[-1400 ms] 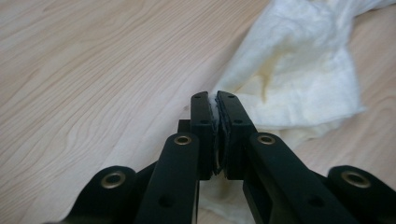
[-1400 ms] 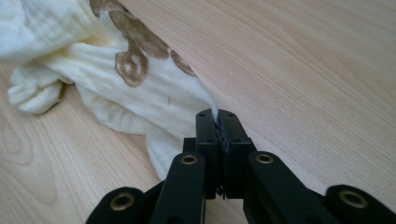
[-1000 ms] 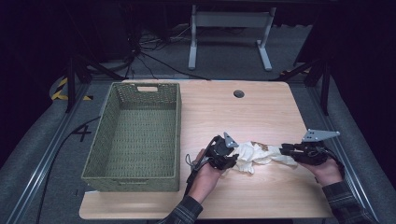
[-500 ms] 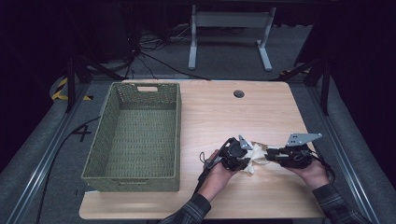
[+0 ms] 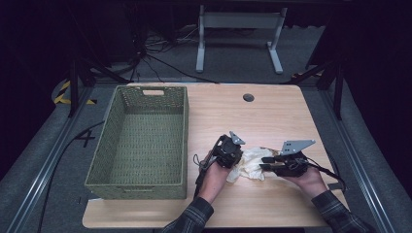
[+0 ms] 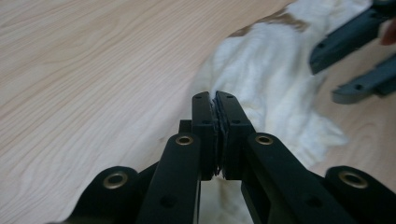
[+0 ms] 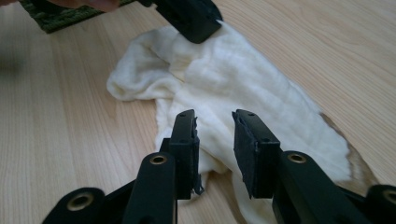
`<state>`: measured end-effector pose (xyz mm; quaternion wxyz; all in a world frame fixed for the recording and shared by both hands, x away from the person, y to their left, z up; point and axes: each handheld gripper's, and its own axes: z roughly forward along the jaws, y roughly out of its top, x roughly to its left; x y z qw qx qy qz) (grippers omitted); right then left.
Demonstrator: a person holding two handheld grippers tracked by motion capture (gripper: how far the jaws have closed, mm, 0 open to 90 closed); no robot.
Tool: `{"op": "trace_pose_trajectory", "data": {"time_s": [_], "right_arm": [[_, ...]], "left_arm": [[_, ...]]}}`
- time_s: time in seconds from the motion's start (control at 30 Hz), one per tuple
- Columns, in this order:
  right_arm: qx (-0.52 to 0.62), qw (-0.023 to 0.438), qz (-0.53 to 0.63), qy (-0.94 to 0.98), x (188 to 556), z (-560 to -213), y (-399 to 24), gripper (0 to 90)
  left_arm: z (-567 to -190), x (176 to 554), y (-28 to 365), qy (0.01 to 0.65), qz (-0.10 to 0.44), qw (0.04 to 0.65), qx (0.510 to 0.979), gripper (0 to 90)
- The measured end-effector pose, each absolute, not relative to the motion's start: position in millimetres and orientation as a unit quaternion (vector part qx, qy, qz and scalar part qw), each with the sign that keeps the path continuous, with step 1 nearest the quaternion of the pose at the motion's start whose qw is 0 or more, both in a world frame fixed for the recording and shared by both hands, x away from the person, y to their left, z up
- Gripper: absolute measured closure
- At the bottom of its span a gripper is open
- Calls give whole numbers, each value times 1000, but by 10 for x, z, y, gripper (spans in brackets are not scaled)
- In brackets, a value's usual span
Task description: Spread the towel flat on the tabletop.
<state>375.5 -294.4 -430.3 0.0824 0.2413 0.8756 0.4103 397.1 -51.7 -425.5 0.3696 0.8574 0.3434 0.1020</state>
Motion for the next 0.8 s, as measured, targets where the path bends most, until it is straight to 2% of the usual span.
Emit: {"op": "trace_pose_trajectory", "data": {"time_s": [0.43, 0.7, 0.8], "right_arm": [[215, 60, 415, 882, 3790, -4447, -2680, 682], [197, 81, 386, 898, 3764, -4525, -2516, 703], [194, 93, 369, 904, 3774, -4576, -2504, 803]], "left_arm": [[-4342, 4004, -523, 348, 97, 355, 862, 870], [-4357, 3991, -544, 343, 95, 354, 865, 870], [-4364, 3985, -556, 341, 92, 354, 866, 870]]}}
